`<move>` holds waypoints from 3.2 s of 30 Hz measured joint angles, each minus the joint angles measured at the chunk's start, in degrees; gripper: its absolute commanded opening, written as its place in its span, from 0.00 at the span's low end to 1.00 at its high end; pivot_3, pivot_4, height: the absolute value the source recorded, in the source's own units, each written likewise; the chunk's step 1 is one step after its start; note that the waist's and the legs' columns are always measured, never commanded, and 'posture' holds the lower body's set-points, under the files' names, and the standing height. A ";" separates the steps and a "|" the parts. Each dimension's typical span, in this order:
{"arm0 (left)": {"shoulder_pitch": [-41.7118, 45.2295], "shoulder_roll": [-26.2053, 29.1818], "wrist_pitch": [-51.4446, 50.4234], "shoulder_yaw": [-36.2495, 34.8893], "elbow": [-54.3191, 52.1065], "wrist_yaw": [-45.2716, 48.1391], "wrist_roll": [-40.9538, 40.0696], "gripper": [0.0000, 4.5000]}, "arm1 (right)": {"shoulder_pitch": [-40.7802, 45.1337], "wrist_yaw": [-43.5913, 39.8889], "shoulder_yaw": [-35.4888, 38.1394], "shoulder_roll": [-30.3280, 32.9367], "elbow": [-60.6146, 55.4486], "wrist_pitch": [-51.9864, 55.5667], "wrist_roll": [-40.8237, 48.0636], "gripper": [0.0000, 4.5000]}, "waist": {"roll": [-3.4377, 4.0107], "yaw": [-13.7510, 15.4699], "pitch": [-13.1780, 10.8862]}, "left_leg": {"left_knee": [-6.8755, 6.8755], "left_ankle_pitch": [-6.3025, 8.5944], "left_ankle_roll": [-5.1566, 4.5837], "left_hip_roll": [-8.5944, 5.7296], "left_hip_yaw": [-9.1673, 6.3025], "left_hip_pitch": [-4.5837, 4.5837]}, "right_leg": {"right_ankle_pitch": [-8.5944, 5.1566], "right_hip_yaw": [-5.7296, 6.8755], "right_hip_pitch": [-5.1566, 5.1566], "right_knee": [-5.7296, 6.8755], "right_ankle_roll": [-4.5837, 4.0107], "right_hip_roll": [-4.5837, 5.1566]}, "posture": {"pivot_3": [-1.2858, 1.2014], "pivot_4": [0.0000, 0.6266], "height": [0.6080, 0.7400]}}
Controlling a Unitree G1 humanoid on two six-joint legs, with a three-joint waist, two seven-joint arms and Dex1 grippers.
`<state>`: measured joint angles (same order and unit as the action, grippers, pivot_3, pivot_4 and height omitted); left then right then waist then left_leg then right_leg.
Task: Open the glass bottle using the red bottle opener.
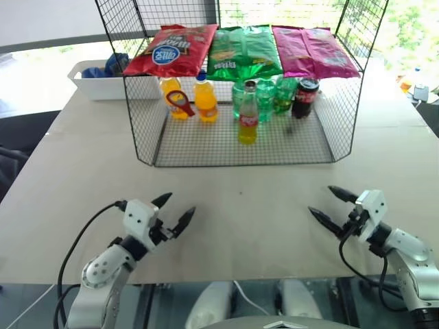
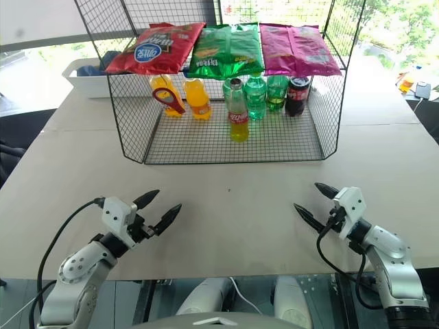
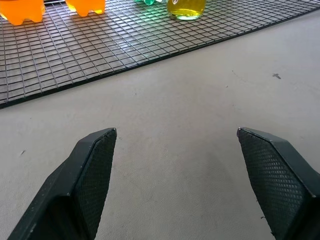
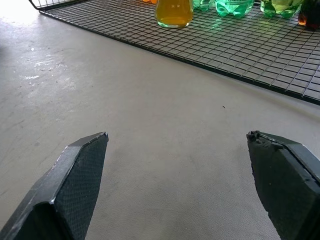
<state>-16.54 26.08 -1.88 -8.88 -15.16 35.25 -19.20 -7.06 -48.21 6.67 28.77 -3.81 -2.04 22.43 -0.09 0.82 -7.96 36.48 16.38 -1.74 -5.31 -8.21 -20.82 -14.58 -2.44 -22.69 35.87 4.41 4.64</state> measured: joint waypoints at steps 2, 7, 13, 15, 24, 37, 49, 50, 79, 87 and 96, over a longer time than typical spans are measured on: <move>0.11 0.00 -0.04 0.03 0.00 0.00 0.13 0.89 | -0.01 -0.05 0.00 0.00 -0.02 0.12 0.01 1.00 | 0.00 0.00 0.00 | 0.01 0.00 0.00 0.00 0.00 0.00 | 0.00 0.00 0.00 0.00 0.00 0.00 | 0.52 0.24 1.00; 1.29 0.09 0.13 0.49 0.82 0.78 1.13 0.89 | -0.28 -0.07 0.01 -0.04 -0.64 0.56 0.08 1.00 | 0.00 0.00 0.00 | 0.05 0.00 0.00 -0.01 0.00 0.00 | 0.01 0.00 0.00 0.04 -0.01 -0.01 | 0.52 0.24 1.00; 2.14 0.09 0.92 0.48 2.39 1.23 1.53 0.89 | -1.00 0.08 0.02 -0.44 -1.21 0.61 0.11 1.00 | -0.01 -0.01 0.01 | 0.05 0.00 0.00 -0.01 0.00 0.01 | 0.01 0.00 0.00 0.04 -0.01 -0.02 | 0.52 0.24 1.00; 2.17 0.08 1.07 0.48 2.42 1.23 1.65 0.89 | -1.14 0.17 0.01 -0.63 -1.66 0.63 0.12 1.00 | 0.00 -0.01 0.01 | 0.06 0.00 0.00 -0.01 0.01 0.01 | 0.02 -0.01 0.00 0.04 -0.01 -0.01 | 0.52 0.24 1.00; 4.12 -0.02 1.74 0.42 4.64 1.06 1.76 0.89 | -1.44 0.87 -0.01 -1.30 -2.52 0.71 0.12 1.00 | -0.01 -0.01 0.01 | 0.14 -0.01 0.00 -0.01 0.01 0.02 | 0.03 0.00 0.01 0.10 -0.02 -0.03 | 0.52 0.24 1.00; 28.46 -3.98 2.53 0.41 17.60 -6.76 4.61 0.89 | 5.98 6.69 -7.61 -7.52 -10.77 1.90 -3.61 1.00 | -0.14 -0.26 0.02 | 0.80 -0.04 0.06 -0.12 0.02 0.07 | 0.04 -0.02 0.00 0.84 -0.02 -0.23 | 0.52 0.24 1.00; 49.62 -6.29 10.43 -2.71 41.25 -12.90 6.10 0.89 | 20.86 15.84 -10.94 -12.54 -20.03 9.75 -3.99 1.00 | -0.54 -0.13 0.11 | 1.06 -0.09 0.07 -0.32 -0.05 -0.78 | 0.05 0.12 -0.77 0.95 -0.04 -0.12 | 0.52 0.24 1.00; 51.78 -6.71 11.22 -3.16 43.50 -13.41 6.05 0.89 | 21.30 16.17 -11.12 -12.75 -20.04 10.15 -4.00 1.00 | -0.56 -0.12 0.11 | 1.23 -0.10 0.08 -0.32 -0.11 -0.98 | 0.06 0.17 -0.93 1.01 -0.03 -0.13 | 0.52 0.24 1.00; 58.39 -8.71 16.37 -4.77 50.87 -12.49 3.41 0.01 | 20.39 17.84 -14.71 -14.04 -20.45 10.19 -5.75 1.00 | -0.64 -1.66 0.13 | 1.75 -0.09 0.06 -0.39 -0.13 -1.06 | 0.06 0.17 -0.97 1.54 -0.03 -0.11 | 0.52 0.24 1.00; 57.42 -6.20 20.10 -1.66 50.75 -16.93 12.06 0.01 | 20.35 17.87 -14.70 -14.48 -20.44 9.48 -5.99 1.00 | -0.66 -1.63 0.14 | 1.75 -0.09 0.07 -0.40 -0.13 -1.06 | 0.05 0.16 -0.98 1.56 -0.03 -0.12 | 0.52 0.24 1.00; 54.56 -1.37 26.45 5.08 50.08 -36.68 35.18 0.01 | 19.77 18.13 -14.67 -14.62 -20.44 9.29 -6.20 1.00 | -0.68 -1.56 0.15 | 1.75 -0.09 0.06 -0.43 -0.11 -1.07 | 0.05 0.13 -1.01 1.62 -0.03 -0.11 | 0.52 0.24 1.00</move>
<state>38.02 24.71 24.57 -3.80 34.92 -1.43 15.98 12.71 -30.08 -8.00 14.14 -24.25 7.25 16.23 -0.76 -0.75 -7.81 38.23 16.29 -1.67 -5.74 -8.32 -21.89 -14.53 -2.31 -23.71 37.49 4.37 4.52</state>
